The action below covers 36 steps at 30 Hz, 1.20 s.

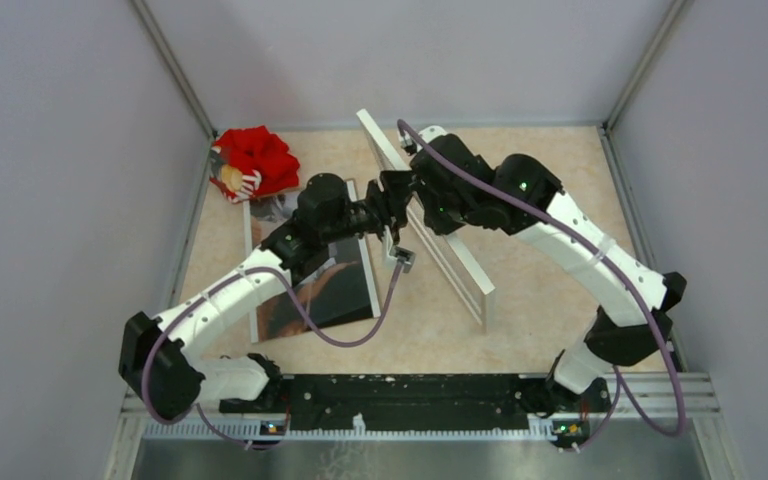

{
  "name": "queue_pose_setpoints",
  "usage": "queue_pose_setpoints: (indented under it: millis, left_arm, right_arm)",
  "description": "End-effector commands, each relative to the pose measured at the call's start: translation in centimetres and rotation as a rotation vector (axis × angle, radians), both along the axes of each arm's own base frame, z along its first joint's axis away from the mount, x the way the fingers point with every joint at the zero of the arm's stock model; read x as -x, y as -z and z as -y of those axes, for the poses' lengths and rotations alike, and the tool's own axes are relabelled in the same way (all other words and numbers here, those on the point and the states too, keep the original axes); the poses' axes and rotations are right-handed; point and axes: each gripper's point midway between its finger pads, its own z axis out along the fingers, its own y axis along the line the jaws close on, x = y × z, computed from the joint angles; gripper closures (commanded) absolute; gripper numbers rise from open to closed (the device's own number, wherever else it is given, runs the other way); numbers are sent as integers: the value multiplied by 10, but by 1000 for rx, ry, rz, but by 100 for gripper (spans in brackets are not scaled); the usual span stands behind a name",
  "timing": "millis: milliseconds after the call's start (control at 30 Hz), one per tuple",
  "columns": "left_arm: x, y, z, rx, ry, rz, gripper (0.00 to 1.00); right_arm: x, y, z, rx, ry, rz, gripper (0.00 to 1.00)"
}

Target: Put the photo into the frame

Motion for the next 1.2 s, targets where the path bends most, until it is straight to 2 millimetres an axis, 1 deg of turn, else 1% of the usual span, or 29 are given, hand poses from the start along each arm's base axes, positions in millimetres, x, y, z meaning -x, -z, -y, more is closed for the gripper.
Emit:
queue_pose_setpoints:
  millis: [0,33,100,133,167,233,300,367,400,467,500,533,600,633,700,767,867,900,933,1033,1067,1167]
  left_arm:
    - [12,-33,-2,90,22,47,38]
    - [13,-39,-4,118,18,50,31]
    - [16,-52,-10,183,5,45,8]
    - [16,-59,-14,217,-9,35,3]
    - [17,-64,-19,240,-26,21,1]
    - [18,-74,-31,284,-71,-23,1]
    - [18,-84,-44,333,-122,-100,1]
    - [15,-85,-56,350,-193,-205,1]
    - [14,-85,-63,356,-228,-249,1]
    - [10,-79,-75,365,-302,-327,1]
    - [7,-73,-82,358,-355,-358,1]
    - [3,-67,-88,350,-405,-391,1]
    - [-2,-62,-98,379,-488,-484,1]
    - [-2,-60,-101,399,-513,-538,1]
    - [0,-50,-103,421,-548,-642,1]
    - [4,-36,-103,421,-562,-710,1]
    - [7,-13,-104,431,-606,-817,1]
    - [5,-5,-107,447,-647,-853,1]
    - [3,4,-109,458,-686,-889,1]
    - [-4,35,-113,502,-813,-1013,1]
    - [-3,47,-112,517,-837,-1077,1]
    - [11,77,-101,487,-826,-1221,1]
  right_arm:
    - [-18,-11,14,-11,128,73,100]
    - [-19,-15,13,-36,132,77,100]
    - [-22,-25,15,-100,148,79,100]
    - [-26,-30,19,-135,166,77,100]
    - [-29,-35,24,-177,180,71,100]
    - [-38,-41,35,-260,215,58,100]
    - [-50,-44,52,-360,263,36,100]
    - [-61,-44,67,-475,293,3,100]
    - [-67,-45,80,-524,324,-4,100]
    - [-72,-42,88,-611,329,-34,100]
    - [-72,-34,93,-632,338,-59,100]
    - [-74,-30,99,-661,350,-61,100]
    - [-72,-11,112,-687,385,-92,100]
    - [-71,-3,118,-697,397,-96,100]
    - [-66,19,127,-708,424,-110,100]
    - [-59,43,131,-713,436,-121,100]
    - [-50,81,143,-675,491,-118,100]
    - [-45,97,148,-654,507,-126,100]
    - [-43,108,154,-631,528,-121,100]
    - [-37,135,166,-575,577,-117,100]
    - [-35,143,170,-559,594,-122,100]
    - [-31,159,178,-511,622,-126,100]
